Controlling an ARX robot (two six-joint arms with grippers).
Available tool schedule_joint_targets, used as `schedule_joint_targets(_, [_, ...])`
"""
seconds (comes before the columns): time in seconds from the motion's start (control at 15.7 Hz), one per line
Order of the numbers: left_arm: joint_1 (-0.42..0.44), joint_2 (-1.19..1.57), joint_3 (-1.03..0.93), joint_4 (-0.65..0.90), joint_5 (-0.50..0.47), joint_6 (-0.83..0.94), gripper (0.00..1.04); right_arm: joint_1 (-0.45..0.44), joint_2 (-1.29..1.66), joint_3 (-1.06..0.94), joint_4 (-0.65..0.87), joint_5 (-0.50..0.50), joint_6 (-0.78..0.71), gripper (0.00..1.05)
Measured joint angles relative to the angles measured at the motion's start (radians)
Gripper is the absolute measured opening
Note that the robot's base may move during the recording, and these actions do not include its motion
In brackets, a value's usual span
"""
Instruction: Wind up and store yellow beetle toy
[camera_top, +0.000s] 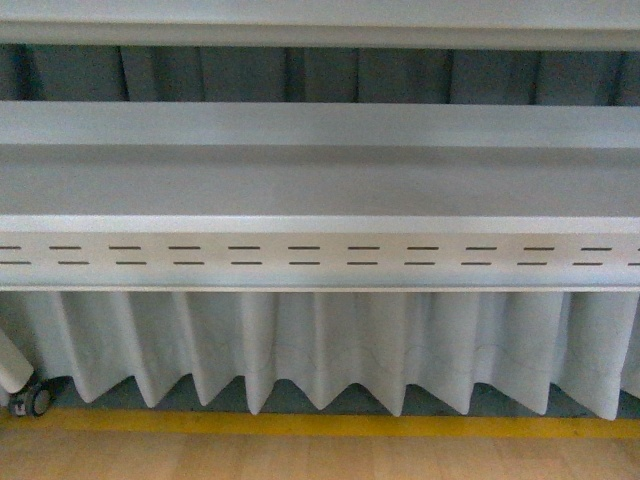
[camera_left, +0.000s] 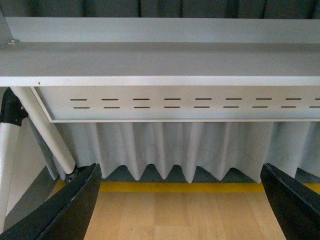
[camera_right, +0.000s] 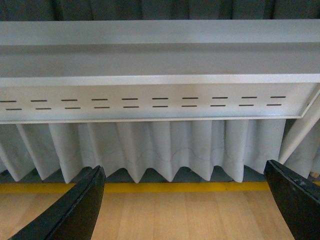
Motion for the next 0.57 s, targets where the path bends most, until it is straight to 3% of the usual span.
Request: schedule_joint_targets(0.57, [0.0,0.0,0.0,0.0,0.0,0.0,0.98,0.0,0.0,0.0,0.0,0.0,0.0,0.98])
